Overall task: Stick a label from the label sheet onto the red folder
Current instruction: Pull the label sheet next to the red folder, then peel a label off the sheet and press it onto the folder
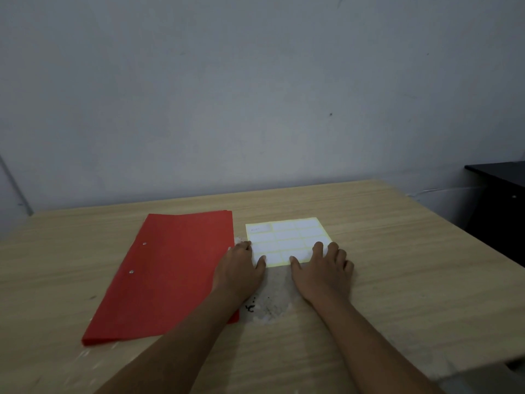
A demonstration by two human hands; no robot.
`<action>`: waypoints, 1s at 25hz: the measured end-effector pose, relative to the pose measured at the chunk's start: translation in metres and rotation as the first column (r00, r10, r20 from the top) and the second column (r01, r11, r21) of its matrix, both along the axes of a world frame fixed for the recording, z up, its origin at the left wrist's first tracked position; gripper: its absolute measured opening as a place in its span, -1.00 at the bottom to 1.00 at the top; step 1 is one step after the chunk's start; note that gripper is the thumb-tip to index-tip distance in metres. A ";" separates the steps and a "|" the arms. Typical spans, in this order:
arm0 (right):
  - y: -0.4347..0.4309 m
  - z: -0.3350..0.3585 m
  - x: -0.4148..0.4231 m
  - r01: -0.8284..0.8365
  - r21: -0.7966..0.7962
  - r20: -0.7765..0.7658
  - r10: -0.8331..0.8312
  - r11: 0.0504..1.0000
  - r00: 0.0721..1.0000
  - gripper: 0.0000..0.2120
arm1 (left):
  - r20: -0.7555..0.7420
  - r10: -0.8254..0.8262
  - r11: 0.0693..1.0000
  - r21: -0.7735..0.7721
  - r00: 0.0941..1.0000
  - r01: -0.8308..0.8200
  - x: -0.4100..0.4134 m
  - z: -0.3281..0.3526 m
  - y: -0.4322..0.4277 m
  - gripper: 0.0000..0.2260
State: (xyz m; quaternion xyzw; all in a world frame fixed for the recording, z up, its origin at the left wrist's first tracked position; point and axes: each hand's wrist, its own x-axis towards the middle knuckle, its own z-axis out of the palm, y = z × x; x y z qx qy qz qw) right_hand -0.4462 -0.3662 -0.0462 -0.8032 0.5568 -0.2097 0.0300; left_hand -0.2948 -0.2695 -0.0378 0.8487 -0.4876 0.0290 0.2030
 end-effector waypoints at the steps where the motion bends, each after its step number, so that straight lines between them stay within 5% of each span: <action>1: 0.001 0.000 0.000 0.001 -0.005 0.002 -0.001 1.000 1.000 -0.39 | -0.003 -0.002 1.000 -0.005 1.000 0.002 0.000 0.000 0.000 -0.46; 20: -0.004 0.008 0.009 0.060 -0.057 -0.036 -0.062 0.997 0.997 -0.46 | -0.071 -0.016 0.996 -0.084 0.997 0.010 0.002 -0.006 -0.001 -0.46; 25: -0.014 0.022 0.040 -0.117 0.015 0.113 0.115 0.993 0.987 -0.66 | -0.088 -0.033 0.993 -0.117 0.996 0.023 0.005 -0.006 -0.001 -0.49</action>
